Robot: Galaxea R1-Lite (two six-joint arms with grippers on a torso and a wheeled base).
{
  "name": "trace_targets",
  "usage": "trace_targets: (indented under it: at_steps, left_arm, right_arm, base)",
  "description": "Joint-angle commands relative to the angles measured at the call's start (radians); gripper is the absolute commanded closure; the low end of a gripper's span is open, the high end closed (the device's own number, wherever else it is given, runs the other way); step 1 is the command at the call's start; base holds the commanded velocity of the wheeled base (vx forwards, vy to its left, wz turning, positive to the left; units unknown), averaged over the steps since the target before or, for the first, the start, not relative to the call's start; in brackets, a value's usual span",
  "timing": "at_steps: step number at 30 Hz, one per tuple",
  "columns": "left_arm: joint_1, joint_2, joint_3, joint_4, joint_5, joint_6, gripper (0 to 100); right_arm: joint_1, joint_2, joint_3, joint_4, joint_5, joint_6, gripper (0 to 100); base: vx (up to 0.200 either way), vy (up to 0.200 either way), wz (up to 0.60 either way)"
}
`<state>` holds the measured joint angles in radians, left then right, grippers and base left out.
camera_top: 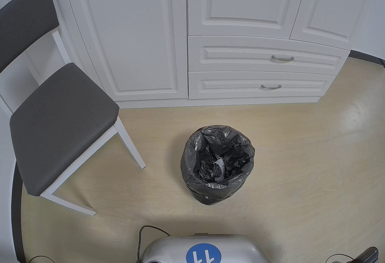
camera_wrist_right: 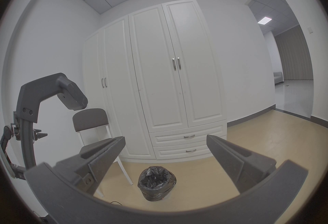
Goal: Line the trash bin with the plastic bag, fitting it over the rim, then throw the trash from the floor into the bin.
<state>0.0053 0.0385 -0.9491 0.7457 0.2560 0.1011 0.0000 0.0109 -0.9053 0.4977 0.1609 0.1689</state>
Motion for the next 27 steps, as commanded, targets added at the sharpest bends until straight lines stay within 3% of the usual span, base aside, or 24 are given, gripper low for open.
trace_targets:
  at_steps: [1,6,8,12,18,23,27]
  left_arm:
    - [-0.001,-0.039,0.066,-0.014,-0.041,-0.057,0]
    - [-0.001,-0.039,0.124,-0.078,-0.141,-0.113,0]
    - [-0.001,-0.039,0.199,-0.221,-0.153,-0.132,0]
    - [-0.001,-0.039,0.371,-0.526,-0.156,-0.126,0]
    - [-0.001,-0.039,0.652,-0.922,-0.181,-0.119,0]
    - [-0.001,-0.037,0.806,-1.051,-0.199,-0.121,0]
    - [-0.001,-0.035,0.862,-1.046,-0.216,-0.123,0]
  right_arm:
    - [0.0,-0.011,0.008,-0.001,-0.004,-0.003,0]
    - [0.0,-0.011,0.043,-0.01,-0.029,-0.046,0]
    - [0.0,-0.011,0.079,-0.071,-0.121,-0.072,0]
    - [0.0,-0.011,0.14,-0.24,-0.193,-0.085,0]
    - [0.0,-0.011,0.243,-0.444,-0.19,-0.101,0]
    - [0.0,-0.011,0.413,-0.671,-0.187,-0.16,0]
    - [0.0,-0.011,0.54,-0.846,-0.162,-0.198,0]
  base:
    - [0.0,0.0,0.0]
    - [0.0,0.0,0.0]
    - [0.0,0.0,0.0]
    - [0.0,0.0,0.0]
    - [0.0,0.0,0.0]
    - [0.0,0.0,0.0]
    - [0.0,0.0,0.0]
